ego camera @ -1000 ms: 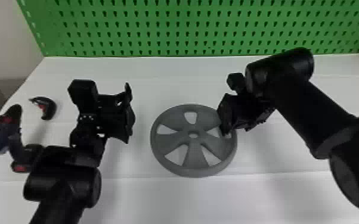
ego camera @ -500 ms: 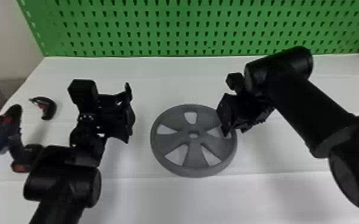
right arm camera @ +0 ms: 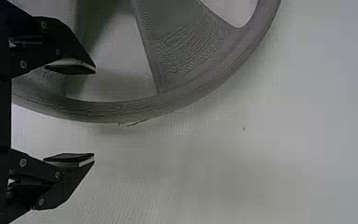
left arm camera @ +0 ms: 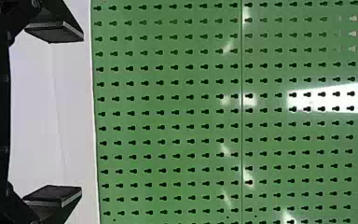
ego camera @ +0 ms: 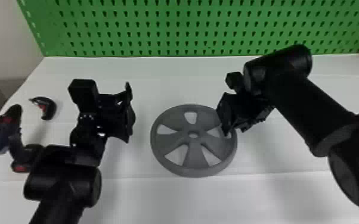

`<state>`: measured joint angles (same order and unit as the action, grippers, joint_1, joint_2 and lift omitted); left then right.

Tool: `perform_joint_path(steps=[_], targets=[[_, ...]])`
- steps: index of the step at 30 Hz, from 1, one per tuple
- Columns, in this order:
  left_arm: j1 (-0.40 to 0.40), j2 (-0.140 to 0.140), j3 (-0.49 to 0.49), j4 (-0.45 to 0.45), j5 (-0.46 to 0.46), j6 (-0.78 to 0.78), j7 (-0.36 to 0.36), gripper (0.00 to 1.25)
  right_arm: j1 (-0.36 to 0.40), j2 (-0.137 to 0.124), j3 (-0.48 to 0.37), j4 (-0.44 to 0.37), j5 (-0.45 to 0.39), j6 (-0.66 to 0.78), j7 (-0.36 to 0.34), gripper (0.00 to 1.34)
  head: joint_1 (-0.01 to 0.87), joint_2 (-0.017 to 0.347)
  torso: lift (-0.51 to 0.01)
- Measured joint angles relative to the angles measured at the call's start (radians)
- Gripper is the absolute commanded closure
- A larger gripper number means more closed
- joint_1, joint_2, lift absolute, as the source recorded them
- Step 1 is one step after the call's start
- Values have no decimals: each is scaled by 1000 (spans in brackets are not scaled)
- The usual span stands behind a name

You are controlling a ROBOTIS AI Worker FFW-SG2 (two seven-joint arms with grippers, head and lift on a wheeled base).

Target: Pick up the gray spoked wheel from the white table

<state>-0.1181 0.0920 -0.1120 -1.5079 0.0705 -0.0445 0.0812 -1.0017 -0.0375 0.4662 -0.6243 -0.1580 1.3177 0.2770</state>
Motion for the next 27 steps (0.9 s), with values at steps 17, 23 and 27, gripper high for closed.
perform_joint_path(steps=[17,23,27], targets=[[-2,0,0,0,0,0,0,128,-9,3,32,10,1,13,8,1121,767,35,-107],[-3,0,0,0,0,0,0,128,-20,6,49,30,3,15,22,1136,767,35,-107],[-3,0,1,0,0,0,0,128,-21,7,48,32,4,15,24,1136,767,35,-107]])
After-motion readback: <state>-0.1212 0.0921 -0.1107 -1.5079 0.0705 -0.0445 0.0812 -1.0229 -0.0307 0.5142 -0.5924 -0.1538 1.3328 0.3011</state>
